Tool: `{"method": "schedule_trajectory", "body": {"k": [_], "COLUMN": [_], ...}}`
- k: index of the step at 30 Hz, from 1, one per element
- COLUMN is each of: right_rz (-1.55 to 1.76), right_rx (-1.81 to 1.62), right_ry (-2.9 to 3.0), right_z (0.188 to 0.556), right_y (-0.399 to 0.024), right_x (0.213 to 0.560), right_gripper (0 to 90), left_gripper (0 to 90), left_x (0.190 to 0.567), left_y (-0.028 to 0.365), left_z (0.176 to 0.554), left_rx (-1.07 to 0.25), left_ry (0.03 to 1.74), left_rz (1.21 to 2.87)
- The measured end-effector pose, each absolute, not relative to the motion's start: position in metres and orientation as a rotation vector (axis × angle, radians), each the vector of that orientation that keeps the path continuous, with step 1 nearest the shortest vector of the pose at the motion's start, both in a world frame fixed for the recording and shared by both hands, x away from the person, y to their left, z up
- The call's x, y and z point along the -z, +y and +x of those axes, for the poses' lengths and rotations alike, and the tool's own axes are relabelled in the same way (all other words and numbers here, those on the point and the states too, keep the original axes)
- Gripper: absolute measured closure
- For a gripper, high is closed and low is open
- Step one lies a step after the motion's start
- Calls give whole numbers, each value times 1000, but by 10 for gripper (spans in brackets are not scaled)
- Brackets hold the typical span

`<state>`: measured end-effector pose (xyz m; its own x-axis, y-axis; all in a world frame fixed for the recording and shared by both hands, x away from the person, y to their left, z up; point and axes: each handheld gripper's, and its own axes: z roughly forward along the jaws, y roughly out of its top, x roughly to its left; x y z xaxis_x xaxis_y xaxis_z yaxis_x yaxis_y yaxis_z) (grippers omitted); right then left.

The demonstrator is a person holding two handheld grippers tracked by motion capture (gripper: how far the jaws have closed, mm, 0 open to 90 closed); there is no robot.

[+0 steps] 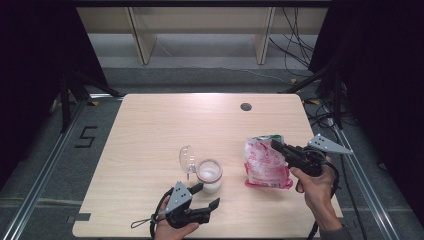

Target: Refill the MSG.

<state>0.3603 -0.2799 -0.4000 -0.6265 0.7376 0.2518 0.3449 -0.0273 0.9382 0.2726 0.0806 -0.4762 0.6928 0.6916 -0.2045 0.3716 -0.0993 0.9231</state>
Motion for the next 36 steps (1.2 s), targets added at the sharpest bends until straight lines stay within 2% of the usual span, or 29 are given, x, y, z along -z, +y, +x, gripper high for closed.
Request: {"method": "schedule_trajectory", "body": {"k": [10, 36], "right_rz": [1192, 1320], "right_rx": [-1630, -1570], "right_ry": [1876, 1837], "right_z": [361, 376], "right_y": [-309, -336], "right_x": [416, 449], "right_gripper": [900, 896], "left_gripper": [267, 260], "left_x": [474, 474], "left_y": [92, 99], "left_z": [273, 276], "left_rx": [-355, -382], "left_ry": [884, 913], "left_rz": [1697, 1730]}}
